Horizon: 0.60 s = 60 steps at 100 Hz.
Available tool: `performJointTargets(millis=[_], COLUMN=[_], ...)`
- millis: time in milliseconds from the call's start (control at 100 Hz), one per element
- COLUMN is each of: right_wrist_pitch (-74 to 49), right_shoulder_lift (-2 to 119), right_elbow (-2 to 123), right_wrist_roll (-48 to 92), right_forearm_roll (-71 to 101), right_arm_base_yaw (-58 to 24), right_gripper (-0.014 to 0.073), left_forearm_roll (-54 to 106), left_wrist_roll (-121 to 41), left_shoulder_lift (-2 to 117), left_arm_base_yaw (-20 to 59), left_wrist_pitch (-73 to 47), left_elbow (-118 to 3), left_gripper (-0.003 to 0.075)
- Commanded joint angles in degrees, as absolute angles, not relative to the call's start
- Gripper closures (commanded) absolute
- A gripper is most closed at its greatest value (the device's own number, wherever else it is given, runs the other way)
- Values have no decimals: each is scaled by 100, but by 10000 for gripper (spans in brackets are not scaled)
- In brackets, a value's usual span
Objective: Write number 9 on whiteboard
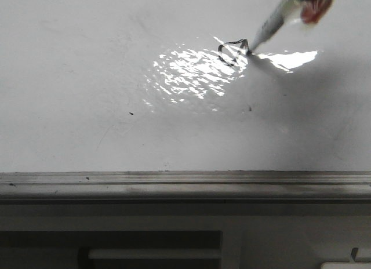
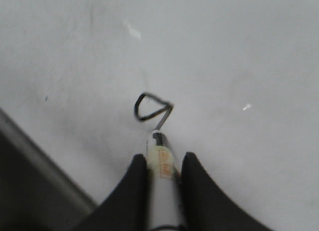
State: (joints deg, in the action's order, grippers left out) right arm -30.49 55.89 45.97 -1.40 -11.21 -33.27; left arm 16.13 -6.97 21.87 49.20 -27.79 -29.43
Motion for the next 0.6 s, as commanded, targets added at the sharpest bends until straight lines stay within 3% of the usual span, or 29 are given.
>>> performJointTargets(millis=[0,240,440,510,590], right_wrist_pitch=[-3565,-3526,-3398,-3398,-3425], right_shoulder_lift=[5586,5563,5213,5036,4963], right_elbow=[4465,4019,4655,5002,5299], right_wrist_roll=[-101,-439,-424,-356,-229], right_forearm_roll=[-1100,-1167,-1191,-1191,-1191], right_arm_base_yaw=[-3529,-4257,-4415,-4578,-4811], right_gripper=[634,634,634,634,634], left_forearm_roll=[1717,1717,1653,1616,1705], left_wrist_roll=[-637,-637,-686,-859,-1337], left_shoulder_lift=[2222,2222,2298,2402,2658], left_arm_base_yaw=[4925,4925,4925,4925,4937], left_wrist_pitch=[-2342,-2503,-2472,-2472,-2456], left_elbow=[-3091,-3091,-3091,-3091,-3091], left_gripper=[713,713,701,633,425])
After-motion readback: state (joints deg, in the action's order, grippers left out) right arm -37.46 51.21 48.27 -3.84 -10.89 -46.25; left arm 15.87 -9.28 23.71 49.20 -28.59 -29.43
